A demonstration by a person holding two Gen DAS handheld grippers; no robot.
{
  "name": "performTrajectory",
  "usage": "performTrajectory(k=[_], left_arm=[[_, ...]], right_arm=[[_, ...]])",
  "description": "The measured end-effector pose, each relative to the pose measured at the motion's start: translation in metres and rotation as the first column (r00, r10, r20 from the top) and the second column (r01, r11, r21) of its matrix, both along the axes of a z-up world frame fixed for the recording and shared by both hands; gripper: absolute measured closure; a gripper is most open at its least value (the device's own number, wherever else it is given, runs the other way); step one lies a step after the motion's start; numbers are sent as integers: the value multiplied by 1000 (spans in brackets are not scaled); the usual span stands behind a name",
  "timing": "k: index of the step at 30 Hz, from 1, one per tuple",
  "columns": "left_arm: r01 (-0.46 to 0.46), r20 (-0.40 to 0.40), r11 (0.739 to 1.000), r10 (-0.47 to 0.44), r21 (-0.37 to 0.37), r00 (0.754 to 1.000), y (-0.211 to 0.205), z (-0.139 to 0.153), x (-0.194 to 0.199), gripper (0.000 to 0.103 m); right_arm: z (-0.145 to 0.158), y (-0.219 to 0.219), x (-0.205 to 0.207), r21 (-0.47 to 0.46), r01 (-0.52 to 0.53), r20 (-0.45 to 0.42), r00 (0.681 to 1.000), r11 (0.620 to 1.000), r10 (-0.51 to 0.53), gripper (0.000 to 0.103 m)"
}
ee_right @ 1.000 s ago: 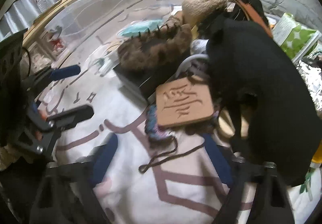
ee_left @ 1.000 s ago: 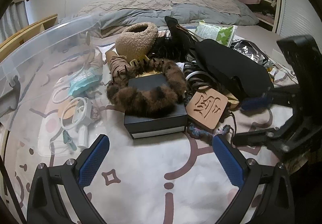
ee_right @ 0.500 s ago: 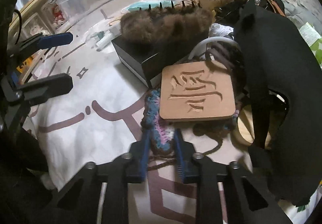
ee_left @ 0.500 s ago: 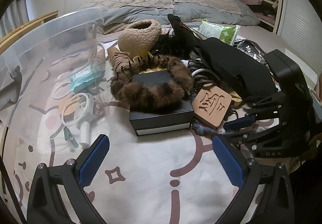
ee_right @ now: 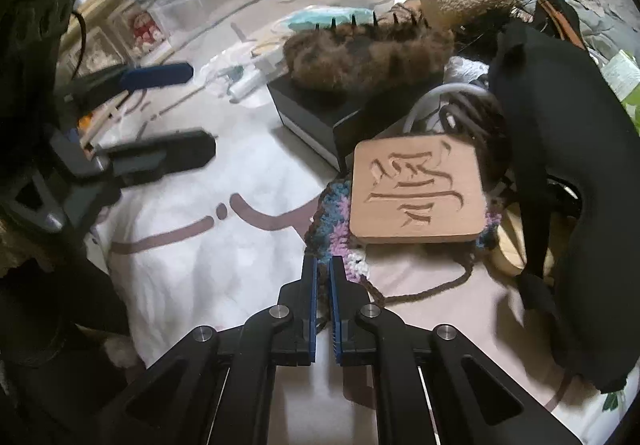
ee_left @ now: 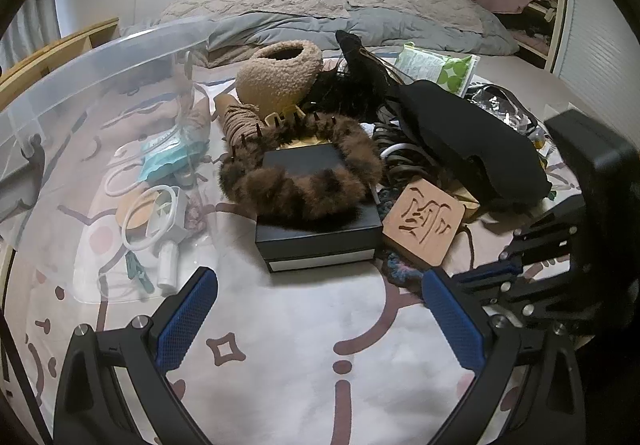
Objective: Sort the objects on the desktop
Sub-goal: 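Lower the right tool toward the carved square wooden tile, then grasp the carved wooden tile with the right tool and lift it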
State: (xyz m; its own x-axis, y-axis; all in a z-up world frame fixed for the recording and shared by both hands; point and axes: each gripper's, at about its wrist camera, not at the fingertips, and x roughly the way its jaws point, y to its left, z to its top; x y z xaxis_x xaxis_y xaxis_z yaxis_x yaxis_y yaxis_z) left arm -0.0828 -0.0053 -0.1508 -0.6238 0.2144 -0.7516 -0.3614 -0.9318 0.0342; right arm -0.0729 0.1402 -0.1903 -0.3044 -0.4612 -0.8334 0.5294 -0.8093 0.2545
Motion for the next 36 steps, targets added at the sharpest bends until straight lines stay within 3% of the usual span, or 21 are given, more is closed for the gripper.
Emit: performTrajectory(k=[10,18,22,24,31,33,34,35,36], left_arm=[[16,-5,1000,-16,-4,1000,5,2,0,0],[16,5,1000,-16,-13,1000,5,-2,1,0],[16,9,1000,-16,-18,1000,4,-4,2,0],[17,8,1000,-17,-19,1000,3,-5,2,0],[18,12,1000,-18,-18,1000,4,-5,2,0],[20,15,1000,-20,-17,1000,3,-6,3,0],[21,16,1000,-21,-17,1000,3,-6,4,0],[22,17,1000,-22,-17,1000,2,-7,4,0],[23,17,1000,-23,-17,1000,2,-7,5,0]], right_arm=[[8,-7,25,-90,-93,112,988,992,103,97],[12,-22,57,-143,-210,176,956,967,233,97],[23,-26,62,-113,-228,100,966,967,239,97],[35,-22,57,-92,-201,29,979,975,204,96],[49,-4,25,-35,-89,-93,992,995,85,94],[46,0,17,3,-60,-112,992,998,60,65],[43,2,12,22,-44,-119,992,999,46,26],[42,5,10,23,-35,-123,992,999,37,14],[41,7,8,21,-33,-128,991,999,35,14]])
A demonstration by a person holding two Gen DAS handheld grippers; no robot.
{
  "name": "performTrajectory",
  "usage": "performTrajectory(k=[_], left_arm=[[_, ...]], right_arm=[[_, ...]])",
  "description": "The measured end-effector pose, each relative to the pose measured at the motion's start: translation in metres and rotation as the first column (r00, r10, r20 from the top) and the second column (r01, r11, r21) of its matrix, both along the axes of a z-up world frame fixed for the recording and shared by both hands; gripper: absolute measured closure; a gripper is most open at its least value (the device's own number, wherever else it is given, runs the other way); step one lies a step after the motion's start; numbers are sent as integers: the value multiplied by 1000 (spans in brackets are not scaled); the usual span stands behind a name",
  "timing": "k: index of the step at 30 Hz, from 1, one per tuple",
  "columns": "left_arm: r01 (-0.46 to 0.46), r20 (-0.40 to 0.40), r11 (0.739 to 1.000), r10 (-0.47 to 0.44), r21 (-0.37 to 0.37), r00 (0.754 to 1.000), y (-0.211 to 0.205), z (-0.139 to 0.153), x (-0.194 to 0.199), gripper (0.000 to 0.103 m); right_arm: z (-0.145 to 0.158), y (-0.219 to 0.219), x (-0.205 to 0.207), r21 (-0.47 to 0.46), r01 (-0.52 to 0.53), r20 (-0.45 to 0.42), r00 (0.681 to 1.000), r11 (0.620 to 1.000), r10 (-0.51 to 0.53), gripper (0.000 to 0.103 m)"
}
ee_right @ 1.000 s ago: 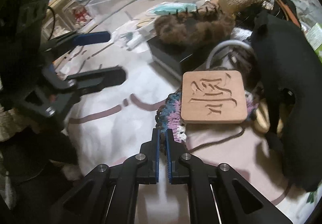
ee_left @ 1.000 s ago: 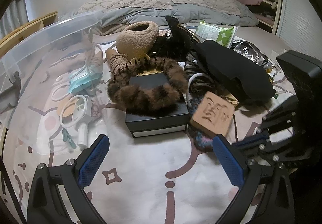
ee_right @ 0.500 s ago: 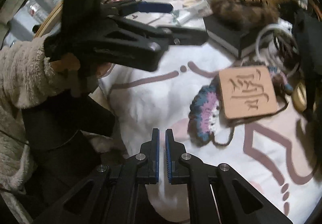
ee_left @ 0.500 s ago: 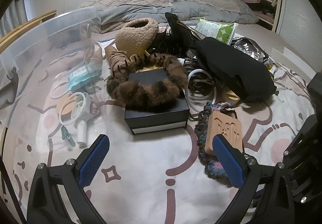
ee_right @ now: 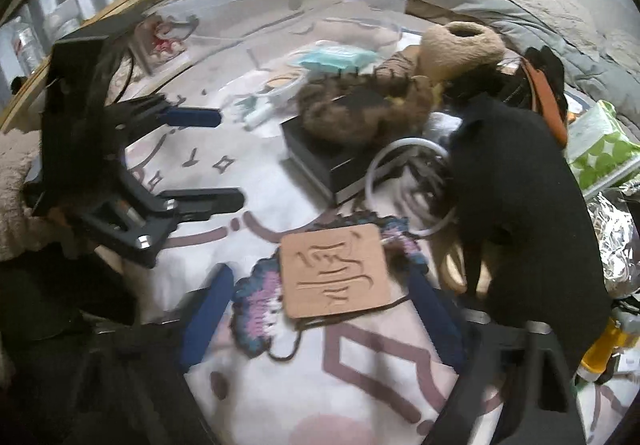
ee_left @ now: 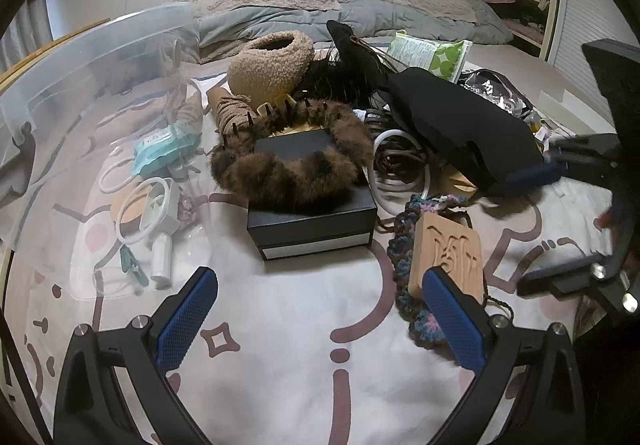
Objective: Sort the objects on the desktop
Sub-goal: 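Grasp the carved wooden tile with the right tool and lift it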
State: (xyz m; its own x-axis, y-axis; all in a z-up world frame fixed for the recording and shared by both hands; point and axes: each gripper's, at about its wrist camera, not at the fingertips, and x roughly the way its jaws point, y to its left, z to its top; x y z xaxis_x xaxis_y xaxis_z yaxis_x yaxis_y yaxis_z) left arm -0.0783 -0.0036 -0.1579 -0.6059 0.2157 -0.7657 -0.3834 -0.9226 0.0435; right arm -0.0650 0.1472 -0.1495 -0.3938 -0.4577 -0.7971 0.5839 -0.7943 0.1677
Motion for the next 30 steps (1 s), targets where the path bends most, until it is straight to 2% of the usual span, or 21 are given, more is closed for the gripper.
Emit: performTrajectory(k=[4,8,16,18,19,25,30], left_arm=[[-2,7,1000,2,2,1000,-3,-2,-1,0],[-11,19,1000,11,2,1000,-8,-5,-2,0],[-22,35,1000,22,9,999,-14,-9,-4,0],[-21,37,1000,21,9,999,-15,-9,-5,0],[-21,38,1000,21,10,999,-15,-9,-5,0],[-20,41,1000,19,15,999,-14,-8,-6,0],[2,35,1000,-3,27,999,-4,-2,-7,0]], right_arm=[[-6,-3,-4,18,-31,-16,999,999,31,14],[-17,-10,-7,26,-90,4,996,996,90,14],[-43,-16,-18,72,-93,47,995,993,89,14],[-48,-18,-17,97,-95,51,995,991,90,27],[-50,-20,-17,122,-99,52,994,988,93,27],[-45,-20,-13,145,-88,55,995,986,80,27],[-24,-3,-10,126,-41,40,999,991,36,27]])
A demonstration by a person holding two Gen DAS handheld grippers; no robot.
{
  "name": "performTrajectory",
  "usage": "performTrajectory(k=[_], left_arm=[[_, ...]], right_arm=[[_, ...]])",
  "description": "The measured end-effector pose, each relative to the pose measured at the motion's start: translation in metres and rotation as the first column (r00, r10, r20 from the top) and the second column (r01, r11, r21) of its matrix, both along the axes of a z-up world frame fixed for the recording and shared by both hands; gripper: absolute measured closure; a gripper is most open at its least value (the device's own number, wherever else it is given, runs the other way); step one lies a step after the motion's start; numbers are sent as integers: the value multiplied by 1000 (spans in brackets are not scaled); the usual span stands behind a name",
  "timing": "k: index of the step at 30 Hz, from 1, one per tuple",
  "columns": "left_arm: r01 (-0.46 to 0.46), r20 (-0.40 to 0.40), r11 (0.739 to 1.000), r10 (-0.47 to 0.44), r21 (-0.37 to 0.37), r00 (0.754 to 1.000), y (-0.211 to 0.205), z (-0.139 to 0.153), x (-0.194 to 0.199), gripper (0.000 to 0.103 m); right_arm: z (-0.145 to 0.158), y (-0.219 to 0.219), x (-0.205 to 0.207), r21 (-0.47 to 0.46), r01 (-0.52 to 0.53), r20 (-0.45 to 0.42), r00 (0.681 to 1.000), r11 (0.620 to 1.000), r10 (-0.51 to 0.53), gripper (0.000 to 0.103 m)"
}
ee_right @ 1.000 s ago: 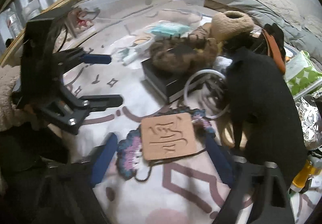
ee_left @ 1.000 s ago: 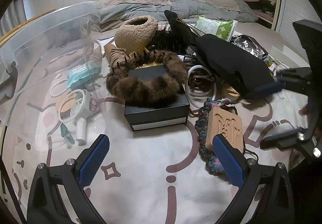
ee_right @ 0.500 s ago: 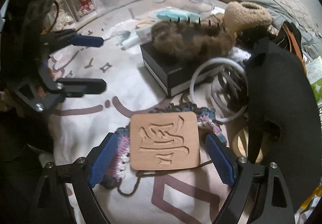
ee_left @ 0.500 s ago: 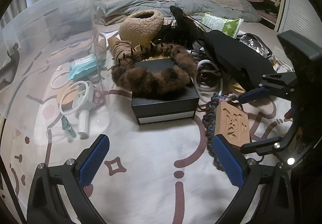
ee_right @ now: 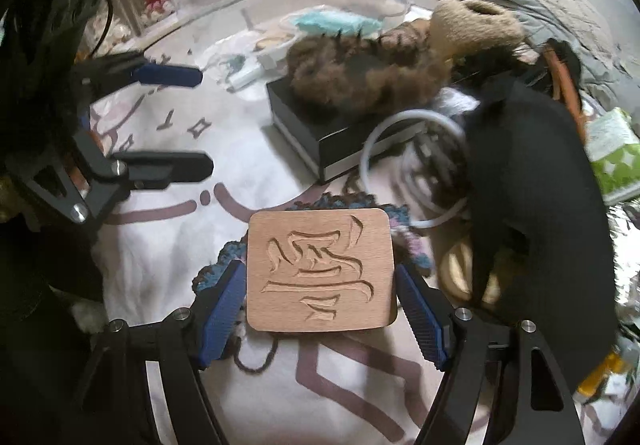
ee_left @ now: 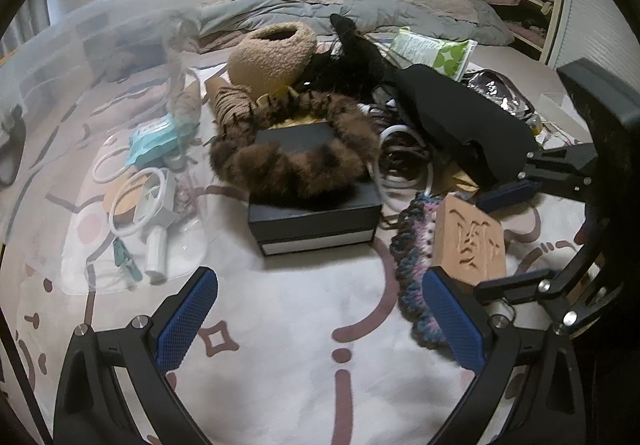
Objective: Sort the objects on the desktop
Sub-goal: 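Grasp the carved wooden tile with the right tool and lift it, then grasp the crocheted pink-blue strip with the left tool while right tool holds the tile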
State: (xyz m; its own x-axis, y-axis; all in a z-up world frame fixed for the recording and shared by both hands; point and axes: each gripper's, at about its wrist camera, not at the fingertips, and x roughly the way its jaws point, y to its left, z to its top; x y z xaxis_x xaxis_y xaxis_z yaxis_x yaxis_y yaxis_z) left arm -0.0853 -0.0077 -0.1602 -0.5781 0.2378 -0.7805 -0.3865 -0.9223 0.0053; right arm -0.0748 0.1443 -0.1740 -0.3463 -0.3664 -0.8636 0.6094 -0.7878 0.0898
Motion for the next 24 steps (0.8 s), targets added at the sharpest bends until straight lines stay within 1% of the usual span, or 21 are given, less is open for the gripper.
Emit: performTrajectory(k=[4,9,14,22,23,24], left_arm=[[19,-2,1000,-19,6,1000,11,3,0,0],[52,18,999,-52,-14,998,26,-4,3,0],[69,74,997,-67,-21,995,39,-17,4,2],[37,141,999,-39,14,989,49,-29,-5,2],[34,148,999,-36,15,988,50,-31,-6,4],[31,157,999,-33,15,987,52,-35,-7,9]], right_arm=[[16,20,-1,-22,58,3,998,998,-58,27],[21,38,3,5,101,21,995,995,-101,27],[8,54,4,51,163,50,985,985,-166,27],[-15,62,7,57,177,100,978,983,-182,27],[-19,62,8,63,173,105,978,983,-179,27],[-22,61,8,68,171,106,978,983,-178,27]])
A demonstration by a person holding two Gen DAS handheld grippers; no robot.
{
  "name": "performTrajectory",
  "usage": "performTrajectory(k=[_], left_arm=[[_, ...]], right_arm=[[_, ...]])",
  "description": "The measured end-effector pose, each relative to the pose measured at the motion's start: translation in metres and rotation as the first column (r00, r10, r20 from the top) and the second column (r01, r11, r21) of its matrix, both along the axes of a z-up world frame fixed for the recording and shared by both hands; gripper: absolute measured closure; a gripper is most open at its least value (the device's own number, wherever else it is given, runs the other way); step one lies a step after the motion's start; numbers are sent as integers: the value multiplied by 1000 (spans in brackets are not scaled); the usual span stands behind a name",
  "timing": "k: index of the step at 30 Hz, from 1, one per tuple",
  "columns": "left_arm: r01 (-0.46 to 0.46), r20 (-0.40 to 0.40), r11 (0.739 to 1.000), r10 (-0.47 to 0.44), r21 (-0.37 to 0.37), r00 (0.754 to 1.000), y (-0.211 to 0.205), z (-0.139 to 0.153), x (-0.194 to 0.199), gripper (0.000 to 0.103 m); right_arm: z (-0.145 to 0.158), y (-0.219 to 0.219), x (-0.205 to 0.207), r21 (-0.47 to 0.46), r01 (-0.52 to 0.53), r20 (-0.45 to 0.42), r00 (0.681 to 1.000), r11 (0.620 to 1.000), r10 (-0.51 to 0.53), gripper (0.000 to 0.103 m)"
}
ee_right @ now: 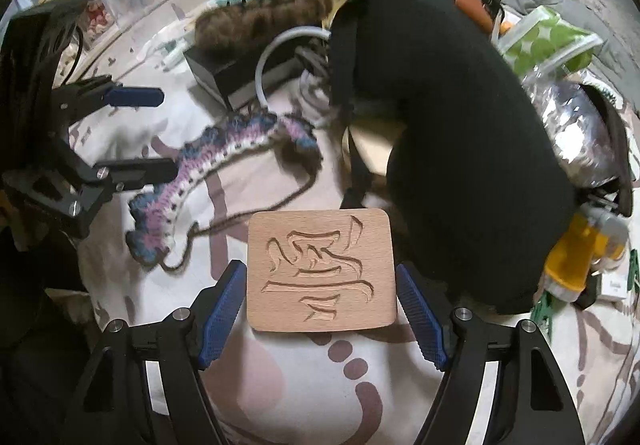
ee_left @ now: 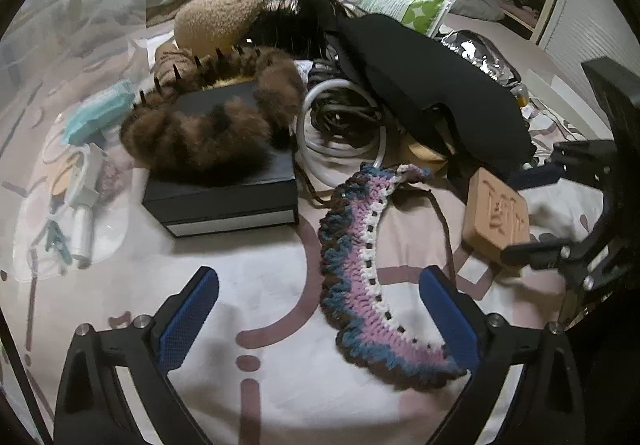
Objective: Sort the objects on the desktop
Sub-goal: 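Grasp the crocheted pink-blue strip with the left tool while right tool holds the tile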
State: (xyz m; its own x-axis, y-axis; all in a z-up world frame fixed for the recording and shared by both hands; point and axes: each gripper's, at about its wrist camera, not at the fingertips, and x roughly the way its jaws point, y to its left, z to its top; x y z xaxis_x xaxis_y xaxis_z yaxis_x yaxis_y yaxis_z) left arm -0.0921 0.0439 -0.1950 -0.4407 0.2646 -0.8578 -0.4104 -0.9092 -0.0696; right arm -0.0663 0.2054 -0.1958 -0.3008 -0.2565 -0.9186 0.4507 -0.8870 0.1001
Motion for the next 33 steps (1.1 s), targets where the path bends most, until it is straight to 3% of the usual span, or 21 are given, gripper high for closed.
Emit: performTrajectory(k=[4,7,11,13,18,20,27,33], left_arm=[[-17,39,1000,17,4,999,4,-15,-3,11],[-35,62,999,36,-16,997,8,-26,-4,20],[-32,40,999,34,-34,999,11,-30,0,21],[-18,32,999,19,-33,999,12,-29,2,27],[54,-6,997,-54,-52,999,23,-25,13,57],[81,-17,995,-82,-61,997,27,-23,17,64],[88,-8,995,-88,-43,996,26,-15,15,84],[93,-26,995,-94,-20,995,24,-6,13,89]], right_arm=[[-5,2,3,-18,0,-25,1000,1000,0,27],[-8,5,8,-40,-5,-55,999,999,3,27],[-10,5,10,-49,-10,-77,997,999,6,27],[-12,5,11,-55,-8,-87,996,998,3,27],[-16,5,11,-62,-8,-97,995,998,2,26],[-17,6,11,-67,-5,-95,995,998,-2,26],[-21,5,11,-67,11,-73,997,998,-15,26],[-17,0,10,-52,19,-64,998,998,-22,26]])
